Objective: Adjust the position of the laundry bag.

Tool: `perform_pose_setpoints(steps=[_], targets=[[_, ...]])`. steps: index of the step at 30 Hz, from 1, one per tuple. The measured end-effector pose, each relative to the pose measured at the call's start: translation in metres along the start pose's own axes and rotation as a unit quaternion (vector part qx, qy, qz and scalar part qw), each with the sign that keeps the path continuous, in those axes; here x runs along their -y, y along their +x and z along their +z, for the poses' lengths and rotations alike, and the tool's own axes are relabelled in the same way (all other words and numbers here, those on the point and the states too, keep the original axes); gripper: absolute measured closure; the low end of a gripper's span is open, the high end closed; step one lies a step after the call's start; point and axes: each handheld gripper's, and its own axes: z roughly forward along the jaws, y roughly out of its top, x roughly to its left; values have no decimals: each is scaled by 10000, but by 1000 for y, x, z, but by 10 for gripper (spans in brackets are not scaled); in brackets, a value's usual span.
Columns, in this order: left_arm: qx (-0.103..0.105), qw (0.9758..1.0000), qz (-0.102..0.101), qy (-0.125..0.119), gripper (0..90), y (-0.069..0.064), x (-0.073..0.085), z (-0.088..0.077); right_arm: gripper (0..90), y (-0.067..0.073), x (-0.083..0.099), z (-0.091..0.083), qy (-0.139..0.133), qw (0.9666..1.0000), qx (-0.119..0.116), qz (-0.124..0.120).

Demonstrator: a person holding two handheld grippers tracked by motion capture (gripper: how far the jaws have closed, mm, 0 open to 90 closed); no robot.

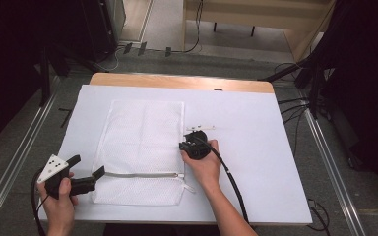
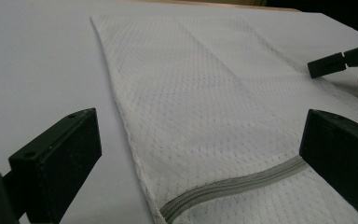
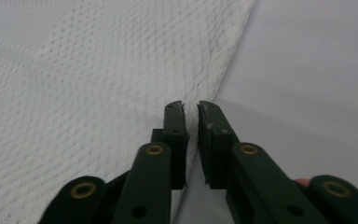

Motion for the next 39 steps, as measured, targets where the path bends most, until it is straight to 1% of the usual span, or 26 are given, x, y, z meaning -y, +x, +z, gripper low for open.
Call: perform_pose_setpoints(steps=[3,5,8,9,11,13,14,15,18,19,20,21,22,23,24,25,26,27,28,29,31,32,33,36,37,39], targets=[[24,10000,22,-2,0,-1,0,0,900,0,0,-2,-26,10000,10,-51],[28,10000,27,11,0,-1,0,0,900,-1,0,-7,-95,9998,-43,-185],[42,10000,20,7,0,-2,0,0,900,-2,0,-13,-112,9996,-41,-265],[42,10000,20,7,0,-2,0,0,900,-2,0,-13,-112,9996,-41,-265],[41,10000,32,19,0,-2,0,0,900,-5,0,-18,-131,9993,-57,-334],[43,10000,26,19,0,-2,0,0,900,-6,0,-20,-126,9994,-53,-330],[49,10000,16,11,0,-2,0,0,900,-12,1,-25,-138,9992,-10,-383],[53,10000,17,9,0,-2,0,0,900,-12,1,-25,-138,9992,-10,-383],[84,10000,5,5,0,-3,0,0,900,-21,3,-31,-136,9992,29,-362],[67,10000,6,1,0,-3,0,1,900,-29,4,-37,-149,9991,73,-385],[75,10000,1,4,0,-4,0,1,900,-32,4,-39,-157,9991,79,-380],[75,10000,1,4,0,-4,0,1,900,-32,4,-39,-157,9991,79,-380],[89,10000,1,16,0,-4,1,1,900,-36,5,-42,-159,9991,73,-376],[100,9999,-6,13,0,-4,1,1,900,-44,5,-47,-176,9992,107,-332],[113,9999,-3,13,0,-5,1,1,900,-47,5,-50,-182,9992,133,-328],[113,9999,-3,13,0,-5,1,1,900,-47,5,-50,-182,9992,133,-328],[97,9999,10,26,0,-5,1,1,900,-54,5,-54,-205,9991,154,-327],[97,9999,10,26,0,-5,1,1,900,-54,5,-54,-205,9991,154,-327],[113,9999,14,34,0,-6,1,2,900,-61,5,-58,-215,9991,212,-300],[113,9999,14,34,0,-6,1,2,900,-61,5,-58,-215,9991,212,-300],[126,9999,10,54,0,-7,1,2,900,-67,5,-62,-239,9991,238,-259],[133,9999,7,42,0,-7,1,2,900,-73,5,-65,-245,9989,273,-278],[132,9999,6,37,0,-8,1,2,900,-73,5,-65,-245,9989,273,-278],[142,9999,10,39,0,-9,1,2,900,-81,4,-69,-256,9985,335,-343],[155,9999,13,53,0,-9,2,3,900,-85,3,-70,-262,9983,397,-331],[165,9998,29,73,0,-9,2,3,900,-87,3,-71,-260,9983,404,-315]])
